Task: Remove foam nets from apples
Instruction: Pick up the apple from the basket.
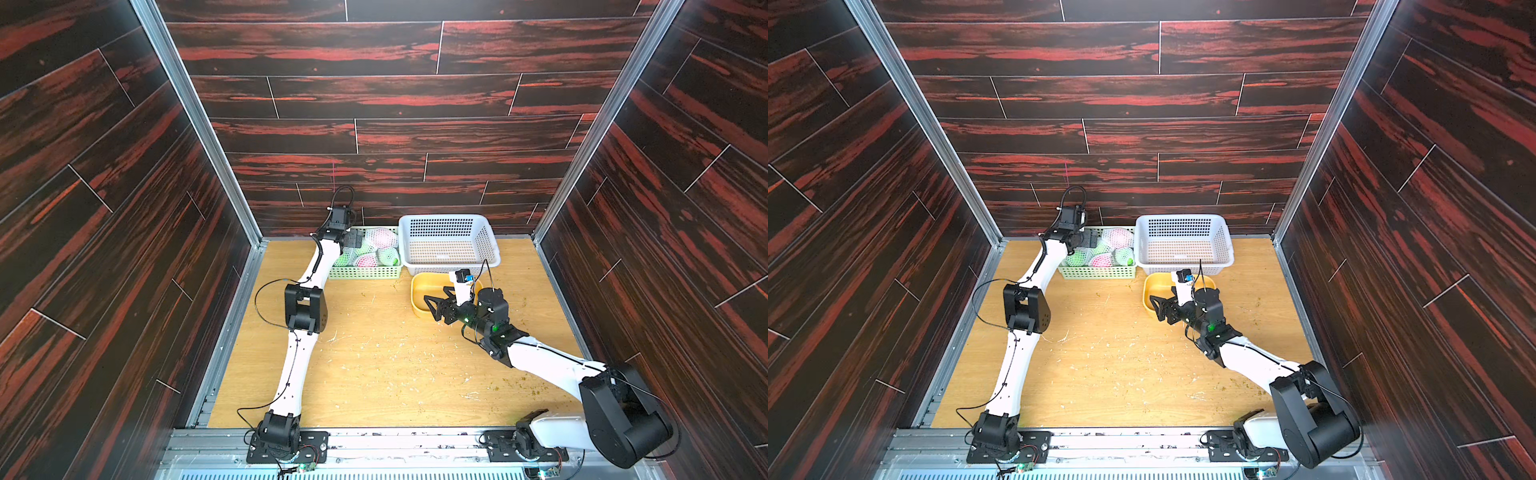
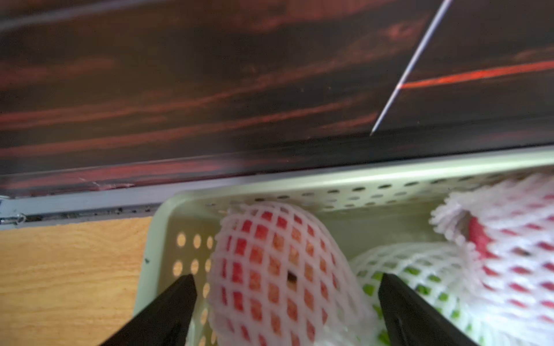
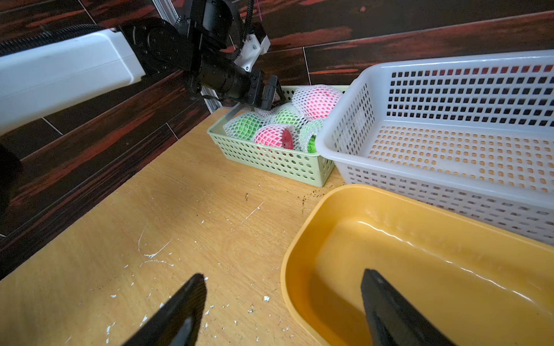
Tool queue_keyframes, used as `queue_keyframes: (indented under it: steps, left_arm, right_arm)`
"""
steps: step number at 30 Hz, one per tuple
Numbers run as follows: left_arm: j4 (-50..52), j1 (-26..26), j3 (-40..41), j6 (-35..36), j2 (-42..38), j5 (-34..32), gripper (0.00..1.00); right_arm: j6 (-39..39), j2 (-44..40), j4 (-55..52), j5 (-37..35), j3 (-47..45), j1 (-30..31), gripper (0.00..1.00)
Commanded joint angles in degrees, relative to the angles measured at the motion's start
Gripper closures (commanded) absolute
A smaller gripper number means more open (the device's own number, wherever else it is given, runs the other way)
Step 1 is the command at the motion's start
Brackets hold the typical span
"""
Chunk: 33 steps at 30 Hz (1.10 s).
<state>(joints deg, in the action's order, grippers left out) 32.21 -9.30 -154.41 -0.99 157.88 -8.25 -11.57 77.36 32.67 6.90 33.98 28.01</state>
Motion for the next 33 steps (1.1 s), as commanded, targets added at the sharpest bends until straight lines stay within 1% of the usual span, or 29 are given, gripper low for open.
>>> queue_keyframes:
  steps: [1, 13, 14, 16, 19, 21, 25, 29, 31, 33]
  left_arm:
    - [-2.07, -0.08, -1.05, 0.47, 1.92, -1.40, 0.00]
    - [-5.89, 0.09, -2.39, 0.53, 4.53, -2.48, 0.04]
    - [-6.14, 0.14, -2.47, 0.47, 4.76, -2.24, 0.05]
    - [-6.45, 0.12, -2.48, 0.55, 4.94, -1.95, 0.11]
    - [-6.42, 0.13, -2.39, 0.48, 4.64, -1.96, 0.14]
    - [-6.04, 0.10, -2.30, 0.52, 4.27, -1.86, 0.20]
    - [-6.57, -0.21, -0.57, 0.99, 2.59, -1.76, 0.22]
    - [-6.59, -0.30, 0.96, 1.22, 0.71, -2.28, 0.26]
    - [-6.67, -0.28, 1.37, 1.35, -0.12, -2.44, 0.31]
    - [-6.87, -0.52, 1.62, 1.65, -0.88, -2.86, 0.31]
  right_arm:
    - [-0.29, 1.13, 0.89, 0.46, 0.41, 0.47, 0.15]
    - [-0.80, 1.95, 1.08, 0.63, 0.65, 0.47, 0.15]
    - [-0.90, 2.07, 1.13, 0.65, 0.65, 0.48, 0.15]
    - [-1.06, 2.26, 1.25, 0.69, 0.70, 0.48, 0.15]
    - [-1.08, 2.22, 0.83, 0.44, 0.81, 0.48, 0.15]
    - [-1.06, 2.18, 0.69, 0.07, 0.85, 0.47, 0.15]
    - [-1.08, 2.26, 0.30, -0.05, 1.09, 0.48, 0.15]
    - [-1.17, 2.27, 0.03, -0.04, 1.35, 0.47, 0.15]
    - [-1.18, 2.34, -0.18, -0.04, 1.44, 0.43, 0.16]
    - [-1.23, 2.42, -0.29, 0.00, 1.53, 0.49, 0.16]
